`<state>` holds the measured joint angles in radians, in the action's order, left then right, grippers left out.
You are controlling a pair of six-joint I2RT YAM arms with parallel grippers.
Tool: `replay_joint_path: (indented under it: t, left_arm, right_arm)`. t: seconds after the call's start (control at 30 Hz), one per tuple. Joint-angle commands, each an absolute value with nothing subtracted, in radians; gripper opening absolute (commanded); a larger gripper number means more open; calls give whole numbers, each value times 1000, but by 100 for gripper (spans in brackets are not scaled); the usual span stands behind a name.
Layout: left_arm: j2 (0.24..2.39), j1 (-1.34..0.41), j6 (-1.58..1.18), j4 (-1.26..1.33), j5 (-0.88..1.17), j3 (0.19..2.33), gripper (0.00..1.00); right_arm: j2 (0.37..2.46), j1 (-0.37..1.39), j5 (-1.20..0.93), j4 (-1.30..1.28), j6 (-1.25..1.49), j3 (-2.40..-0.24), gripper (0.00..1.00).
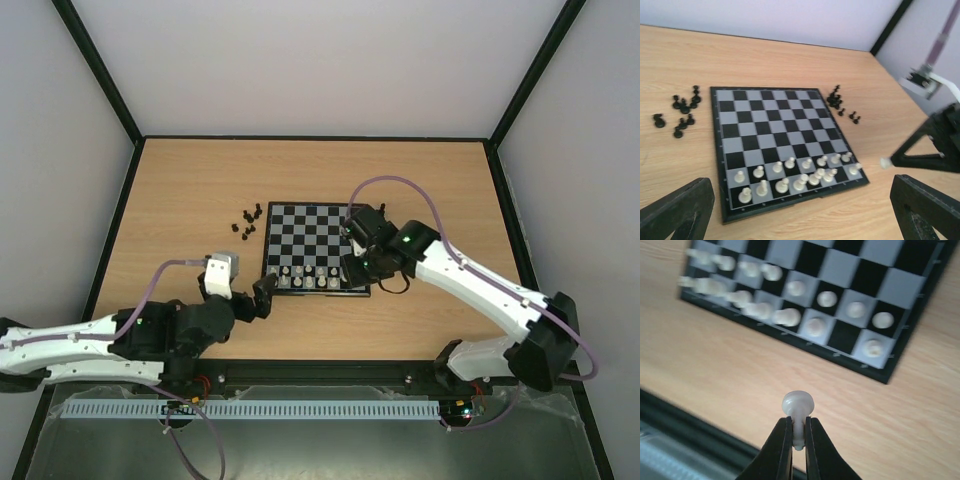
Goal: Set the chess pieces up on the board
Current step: Place the chess piece on the chessboard.
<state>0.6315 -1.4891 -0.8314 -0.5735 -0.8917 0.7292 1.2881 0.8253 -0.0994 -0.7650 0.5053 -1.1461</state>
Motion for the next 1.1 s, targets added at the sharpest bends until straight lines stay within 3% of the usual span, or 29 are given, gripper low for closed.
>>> replay_joint_path:
  t: [0.0, 0.47, 1.07]
  left_arm:
    - [665, -1332, -799, -566, -770, 711, 99]
    - [714, -705, -602, -289, -132, 591, 100]
    - [672, -681, -622, -273, -107, 551, 99]
  right_arm:
    - [1369, 840, 179, -931, 454, -1182, 1]
    - [1540, 860, 180, -874, 453, -1202, 1]
    - [1665, 868, 146, -787, 457, -1224, 2]
